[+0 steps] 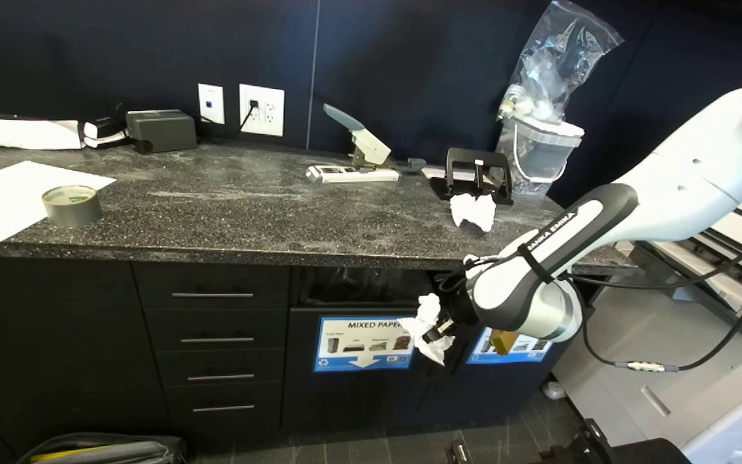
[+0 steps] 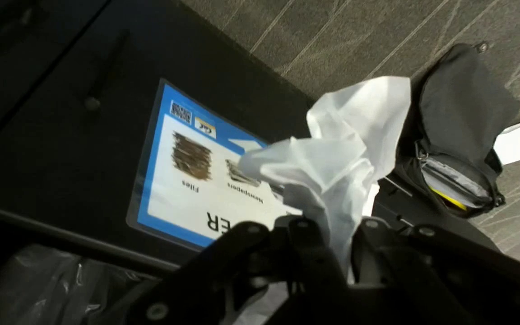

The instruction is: Put two papers in the bin to the right and two in the left

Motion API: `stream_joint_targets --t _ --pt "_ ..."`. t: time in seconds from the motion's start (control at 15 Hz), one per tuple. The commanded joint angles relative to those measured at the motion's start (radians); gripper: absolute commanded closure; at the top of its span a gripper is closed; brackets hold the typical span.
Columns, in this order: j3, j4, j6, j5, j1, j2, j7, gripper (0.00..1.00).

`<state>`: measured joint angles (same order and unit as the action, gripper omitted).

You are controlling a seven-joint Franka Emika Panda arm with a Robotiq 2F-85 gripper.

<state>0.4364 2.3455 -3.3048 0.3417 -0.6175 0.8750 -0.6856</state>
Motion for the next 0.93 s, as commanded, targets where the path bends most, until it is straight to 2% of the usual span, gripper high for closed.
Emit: stream_joint_targets --t 0.0,0.2,0.33,0.6,0.87 --pt "0.017 -0.155 -0.098 0.054 0.056 0.136 0.070 0.90" --pt "-0.018 -0.211 -0.272 0.063 0.127 0.198 0.185 0.90" --pt "-0.077 -0.236 -0.406 0.066 0.202 0.224 0.278 0.90" --pt "-0.204 -0.285 -0.662 0.003 0.357 0.275 0.425 0.90" --pt "-0.274 -0.362 -0.812 -0.088 0.473 0.333 0.544 0.90"
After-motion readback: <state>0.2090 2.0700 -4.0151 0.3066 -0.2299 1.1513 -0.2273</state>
